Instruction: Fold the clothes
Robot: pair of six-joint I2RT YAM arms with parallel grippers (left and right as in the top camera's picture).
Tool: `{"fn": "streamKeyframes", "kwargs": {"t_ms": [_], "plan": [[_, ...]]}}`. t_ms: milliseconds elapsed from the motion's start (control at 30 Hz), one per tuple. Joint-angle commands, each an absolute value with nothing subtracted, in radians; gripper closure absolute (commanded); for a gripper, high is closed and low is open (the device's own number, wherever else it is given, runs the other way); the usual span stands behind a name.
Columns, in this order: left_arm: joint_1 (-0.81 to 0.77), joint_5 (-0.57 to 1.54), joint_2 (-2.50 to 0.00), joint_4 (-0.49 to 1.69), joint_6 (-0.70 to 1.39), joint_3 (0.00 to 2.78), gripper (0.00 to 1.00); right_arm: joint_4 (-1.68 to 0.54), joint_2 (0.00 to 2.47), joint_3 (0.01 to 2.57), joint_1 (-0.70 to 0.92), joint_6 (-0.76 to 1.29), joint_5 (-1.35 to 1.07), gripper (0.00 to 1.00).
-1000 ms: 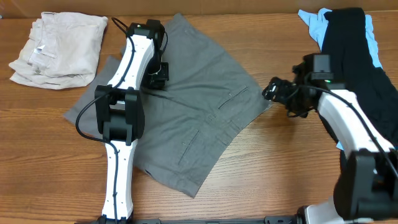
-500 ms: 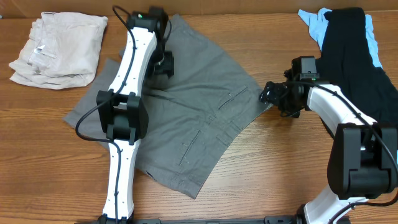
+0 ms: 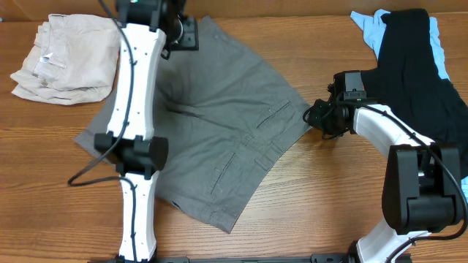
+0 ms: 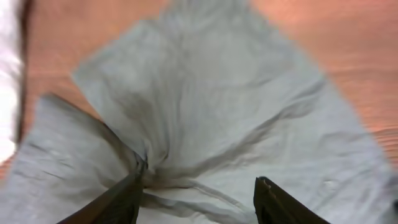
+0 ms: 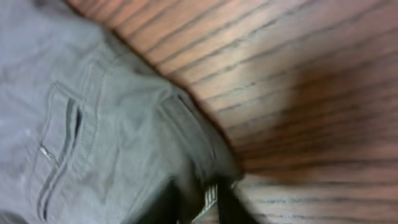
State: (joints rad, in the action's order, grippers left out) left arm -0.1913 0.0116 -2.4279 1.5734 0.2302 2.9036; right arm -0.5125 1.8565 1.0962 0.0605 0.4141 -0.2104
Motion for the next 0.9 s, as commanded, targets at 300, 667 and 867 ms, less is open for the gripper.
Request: {"fn": "streamKeyframes", "kwargs": {"t_ms": [300,667,867], "plan": [[-0.205,-0.055,-2.351,1.542,0.194,2.926,0.40,-0.263,1.861,1.092,0.053,0.384,0.061,0.96],[-0.214,-0.056,-2.351,1.536,0.189,2.910,0.44,0.064,1.885,1.094,-0.031,0.298,0.093,0.96],[-0.226,-0.063,-2.351,1.544,0.181,2.881,0.44,0.145,1.977,1.139,-0.091,0.299,0.030,0.92]]}}
